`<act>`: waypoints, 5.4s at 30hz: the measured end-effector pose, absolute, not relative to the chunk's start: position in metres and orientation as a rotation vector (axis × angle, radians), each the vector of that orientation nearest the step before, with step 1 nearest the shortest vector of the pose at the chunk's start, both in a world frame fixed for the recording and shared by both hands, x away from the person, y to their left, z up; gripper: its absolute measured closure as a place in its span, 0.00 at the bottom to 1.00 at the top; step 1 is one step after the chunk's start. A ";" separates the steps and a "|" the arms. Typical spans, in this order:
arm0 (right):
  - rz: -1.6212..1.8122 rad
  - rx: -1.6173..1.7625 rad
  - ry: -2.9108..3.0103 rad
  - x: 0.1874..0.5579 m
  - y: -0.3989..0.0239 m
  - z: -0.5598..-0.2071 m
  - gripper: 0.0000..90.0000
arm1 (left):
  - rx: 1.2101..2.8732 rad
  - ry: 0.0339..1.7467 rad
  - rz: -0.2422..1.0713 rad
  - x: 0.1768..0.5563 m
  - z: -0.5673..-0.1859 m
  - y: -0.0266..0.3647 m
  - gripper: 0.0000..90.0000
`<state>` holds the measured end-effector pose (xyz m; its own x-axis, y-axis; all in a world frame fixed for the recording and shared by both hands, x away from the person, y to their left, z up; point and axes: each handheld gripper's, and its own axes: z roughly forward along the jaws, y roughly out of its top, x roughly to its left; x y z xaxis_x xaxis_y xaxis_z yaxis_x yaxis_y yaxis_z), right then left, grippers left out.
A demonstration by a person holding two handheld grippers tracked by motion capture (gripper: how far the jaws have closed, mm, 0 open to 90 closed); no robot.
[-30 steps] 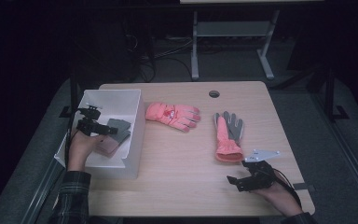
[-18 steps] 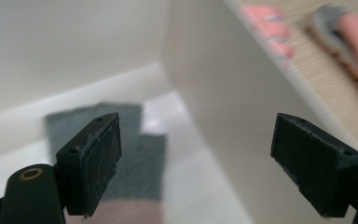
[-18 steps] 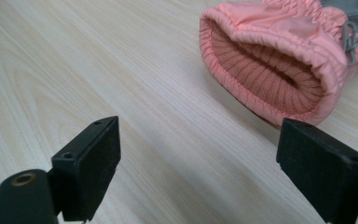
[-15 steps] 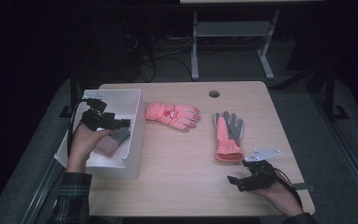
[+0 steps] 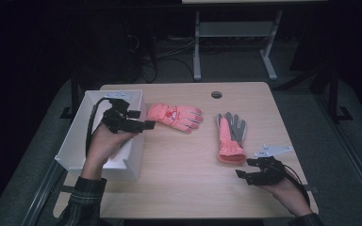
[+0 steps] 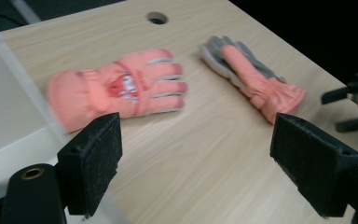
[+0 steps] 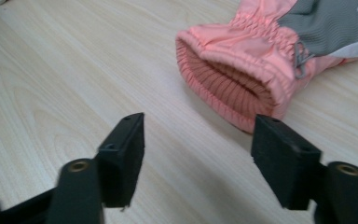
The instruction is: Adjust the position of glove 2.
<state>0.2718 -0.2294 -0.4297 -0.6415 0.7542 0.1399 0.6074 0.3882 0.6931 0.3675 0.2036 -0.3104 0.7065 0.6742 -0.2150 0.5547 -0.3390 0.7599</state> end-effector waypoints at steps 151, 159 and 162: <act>1.099 1.213 2.406 0.260 -0.232 -0.443 0.20 | 2.276 0.952 0.265 0.463 -0.452 0.088 0.75; 1.096 1.214 2.404 0.260 -0.231 -0.443 0.20 | 2.254 0.981 0.194 0.464 -0.452 0.091 0.99; 1.099 1.211 2.405 0.261 -0.231 -0.443 0.20 | 2.216 0.949 0.136 0.461 -0.447 0.088 0.99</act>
